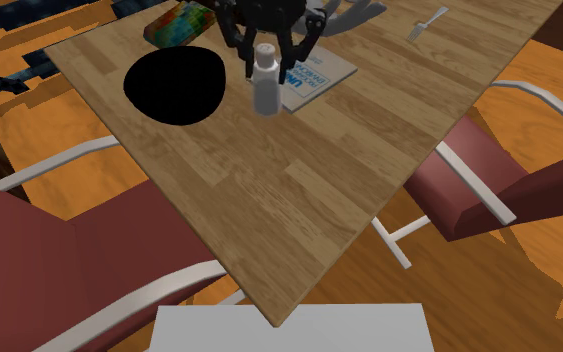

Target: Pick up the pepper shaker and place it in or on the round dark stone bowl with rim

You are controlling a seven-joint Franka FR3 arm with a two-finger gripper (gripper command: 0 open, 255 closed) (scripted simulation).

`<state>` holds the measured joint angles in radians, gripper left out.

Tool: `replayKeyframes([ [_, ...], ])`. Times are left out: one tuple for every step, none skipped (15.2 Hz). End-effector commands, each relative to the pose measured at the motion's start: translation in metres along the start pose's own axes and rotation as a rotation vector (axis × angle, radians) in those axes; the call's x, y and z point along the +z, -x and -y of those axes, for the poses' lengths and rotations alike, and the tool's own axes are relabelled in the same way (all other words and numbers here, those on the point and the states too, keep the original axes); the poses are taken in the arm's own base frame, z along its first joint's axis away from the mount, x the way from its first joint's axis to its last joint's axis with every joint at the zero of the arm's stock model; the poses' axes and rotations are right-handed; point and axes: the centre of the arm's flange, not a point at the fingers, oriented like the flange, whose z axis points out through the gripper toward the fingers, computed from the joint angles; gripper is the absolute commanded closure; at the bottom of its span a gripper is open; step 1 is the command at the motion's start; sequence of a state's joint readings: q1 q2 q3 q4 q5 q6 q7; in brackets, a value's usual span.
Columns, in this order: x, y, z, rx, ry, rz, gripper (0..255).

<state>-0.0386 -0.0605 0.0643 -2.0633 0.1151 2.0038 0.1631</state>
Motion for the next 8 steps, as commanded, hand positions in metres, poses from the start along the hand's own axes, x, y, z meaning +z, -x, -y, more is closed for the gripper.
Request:
replayKeyframes([
  [-0.009, 0.0, 0.001, 0.0, 0.0, 0.0, 255],
  [-0.015, 0.0, 0.002, 0.0, 0.0, 0.0, 255],
  [-0.02, 0.0, 0.002, 0.0, 0.0, 0.0, 255],
  [-0.025, 0.001, 0.003, 0.0, 0.0, 0.0, 255],
  [-0.03, 0.001, 0.003, 0.0, 0.0, 0.0, 255],
  [-0.036, 0.001, 0.004, 0.0, 0.0, 0.0, 255],
  [-0.041, 0.001, 0.004, 0.0, 0.0, 0.0, 255],
  [-0.046, 0.001, 0.005, 0.0, 0.0, 0.0, 255],
])
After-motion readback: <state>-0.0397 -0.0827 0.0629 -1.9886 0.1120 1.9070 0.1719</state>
